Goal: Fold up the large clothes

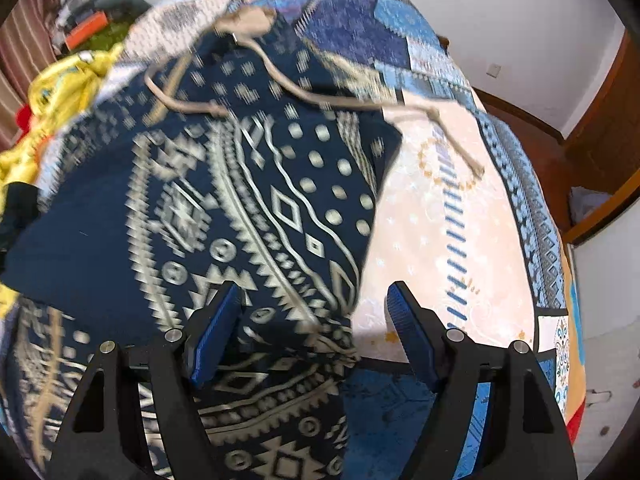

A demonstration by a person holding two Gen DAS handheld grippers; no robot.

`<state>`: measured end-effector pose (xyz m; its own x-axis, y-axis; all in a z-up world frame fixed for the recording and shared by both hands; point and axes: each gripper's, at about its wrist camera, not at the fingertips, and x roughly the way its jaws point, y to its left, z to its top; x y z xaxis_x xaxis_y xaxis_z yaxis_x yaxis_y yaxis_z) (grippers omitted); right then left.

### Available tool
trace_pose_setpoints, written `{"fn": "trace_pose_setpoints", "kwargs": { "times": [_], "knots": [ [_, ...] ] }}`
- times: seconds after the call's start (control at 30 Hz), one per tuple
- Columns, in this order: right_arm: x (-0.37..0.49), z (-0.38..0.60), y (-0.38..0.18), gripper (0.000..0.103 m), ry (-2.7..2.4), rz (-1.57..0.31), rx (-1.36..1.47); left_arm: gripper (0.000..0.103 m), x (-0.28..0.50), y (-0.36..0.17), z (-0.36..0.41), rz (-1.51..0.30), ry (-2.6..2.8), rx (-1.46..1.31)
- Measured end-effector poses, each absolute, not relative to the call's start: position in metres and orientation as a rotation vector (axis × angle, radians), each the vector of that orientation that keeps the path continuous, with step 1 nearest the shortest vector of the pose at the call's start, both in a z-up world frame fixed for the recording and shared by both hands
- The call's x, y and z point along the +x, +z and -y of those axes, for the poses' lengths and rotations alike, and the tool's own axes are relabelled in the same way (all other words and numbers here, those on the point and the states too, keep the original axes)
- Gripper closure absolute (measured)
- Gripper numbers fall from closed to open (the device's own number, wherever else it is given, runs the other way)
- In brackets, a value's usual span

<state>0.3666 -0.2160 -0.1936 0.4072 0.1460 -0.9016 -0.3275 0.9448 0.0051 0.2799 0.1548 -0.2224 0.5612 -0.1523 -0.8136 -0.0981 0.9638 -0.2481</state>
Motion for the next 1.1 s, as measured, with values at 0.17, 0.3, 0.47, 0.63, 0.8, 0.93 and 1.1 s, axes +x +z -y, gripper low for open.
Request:
{"fn": "trace_pose_setpoints", "kwargs": {
  "times": [0.17,0.3,0.47,0.63,0.8,0.93,1.1],
  "knots": [
    [0.367,0.232,-0.193,0.031,0.301,-1.118,-0.138,0.065,0.271,-0.238,-0.162,-1.054,-0.042,-0.341],
    [0.363,0.241,-0.192,0.031,0.301,-1.116,-0.159,0.06,0.263,-0.24,-0.164,-1.088,-0.056,-0.373],
    [0.359,0.248,-0.193,0.031,0.303,-1.121,-0.154,0.055,0.251,-0.24,-0.162,-1.125,-0.049,-0.33],
    [0.359,0.247,-0.192,0.031,0.291,-1.118,-0.165,0.055,0.241,-0.231,-0.159,-1.137,-0.036,-0.267],
    [0.357,0.243,-0.189,0.031,0.285,-1.101,-0.207,0.055,0.237,-0.199,-0.161,-1.053,-0.005,-0.208],
    [0.358,0.24,-0.19,0.03,0.282,-1.091,-0.229,0.053,0.243,-0.173,-0.169,-0.991,0.001,-0.224],
    [0.364,0.252,-0.197,0.021,0.24,-1.089,-0.185,0.05,0.261,-0.155,-0.174,-0.938,0.033,-0.184]
  ]
}}
